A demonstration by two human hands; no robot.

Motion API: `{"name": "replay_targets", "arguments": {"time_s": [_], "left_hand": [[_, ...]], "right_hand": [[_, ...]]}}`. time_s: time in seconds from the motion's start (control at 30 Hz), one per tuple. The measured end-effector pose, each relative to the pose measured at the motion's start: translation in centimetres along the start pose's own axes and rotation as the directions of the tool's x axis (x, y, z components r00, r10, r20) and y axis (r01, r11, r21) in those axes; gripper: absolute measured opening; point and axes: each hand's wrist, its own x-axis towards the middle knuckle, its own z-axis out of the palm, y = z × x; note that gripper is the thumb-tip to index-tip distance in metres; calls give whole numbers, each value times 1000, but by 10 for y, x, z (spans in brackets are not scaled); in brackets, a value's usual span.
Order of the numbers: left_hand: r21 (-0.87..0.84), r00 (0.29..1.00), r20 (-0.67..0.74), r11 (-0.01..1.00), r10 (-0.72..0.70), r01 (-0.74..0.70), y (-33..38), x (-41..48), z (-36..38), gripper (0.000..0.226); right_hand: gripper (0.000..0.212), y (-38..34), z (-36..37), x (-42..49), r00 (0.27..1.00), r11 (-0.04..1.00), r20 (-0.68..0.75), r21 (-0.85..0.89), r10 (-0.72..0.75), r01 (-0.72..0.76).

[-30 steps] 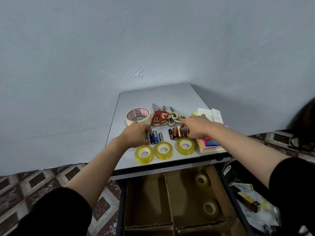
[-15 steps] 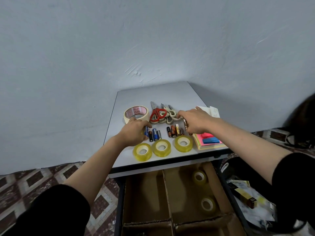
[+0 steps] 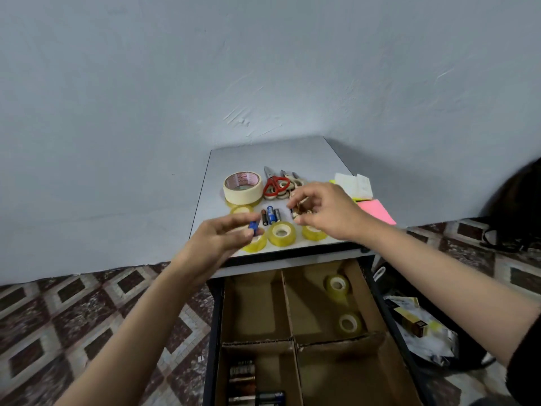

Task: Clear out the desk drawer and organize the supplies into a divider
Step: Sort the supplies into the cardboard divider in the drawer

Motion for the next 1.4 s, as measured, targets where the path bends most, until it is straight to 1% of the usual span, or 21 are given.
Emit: {"name": "replay_targets", "arguments": {"time_s": [0.07,0.1,0.13,0.17,0.2,0.23,0.3,0.37,0.43,0.5,0.57,0.67,0.77,0.83,0.87,0.93,1.0,1.07,1.17,1.27,1.4], "left_hand": [[-164,993,26,980,-112,114,-17,-27,1,32],[-220,987,33,962,-156,160,-26,-38,2,31],[-262,979,32,944,-199,201,-36,-50,4,29],[-281,972,25,931,-233,231,-45,-60,5,27],[-279,965,17,925,-263,257,-54,-67,6,27],[-265,954,3,920,-299,289,-64,-76,8,27],[-240,932,-33,908,-362,344,-84,-87,10,19],[-242,911,-56,891,-409,385,-99,-94,12,11],[-238,900,-52,881,-432,409,-110,-99,13,15],[-194,903,-17,887,-430,419,-117,-101,11,27],[-109,896,-6,891,-445,442,-127,-100,8,36],[98,880,-4,875,-475,473,-140,-95,3,31],[287,886,16,851,-463,439,-151,-86,1,27],[449,886,24,797,-463,404,-154,-78,0,26],[527,886,29,760,-463,380,-156,-74,1,26],[653,889,57,691,-454,310,-164,-65,5,29],[744,891,103,629,-441,226,-177,-60,13,33],[830,884,150,542,-444,131,-191,-57,21,36],[905,883,175,425,-435,31,-205,-53,23,35],[907,891,189,421,-413,2,-210,-48,20,34],[913,885,229,404,-405,-51,-214,-49,20,36]], "right_hand": [[24,2,11,-22,994,990,53,95,97,-102],[22,5,15,-33,984,970,92,180,151,-165],[20,7,22,-44,970,924,136,303,202,-235],[17,11,27,-55,952,849,173,434,251,-303],[14,14,33,-64,939,777,193,527,286,-345],[10,19,41,-73,926,730,197,571,321,-375],[9,30,54,-88,903,692,198,587,381,-421],[14,41,65,-98,882,670,207,584,424,-459],[15,50,73,-106,868,658,234,574,439,-488],[19,56,78,-110,860,652,251,568,443,-502],[27,62,83,-112,841,611,278,586,464,-531],[32,73,89,-109,798,538,358,597,486,-595],[31,81,89,-105,740,548,489,499,461,-671],[29,86,89,-102,709,579,539,426,455,-696],[26,88,89,-100,705,581,544,419,456,-698],[21,96,89,-96,701,541,540,454,465,-708],[21,102,90,-92,699,490,540,500,469,-714],[23,107,92,-90,697,472,539,513,474,-717],[21,111,97,-88,690,488,545,489,476,-723],[22,113,99,-86,702,518,534,476,472,-711],[23,114,97,-83,716,518,480,493,507,-698]]}}
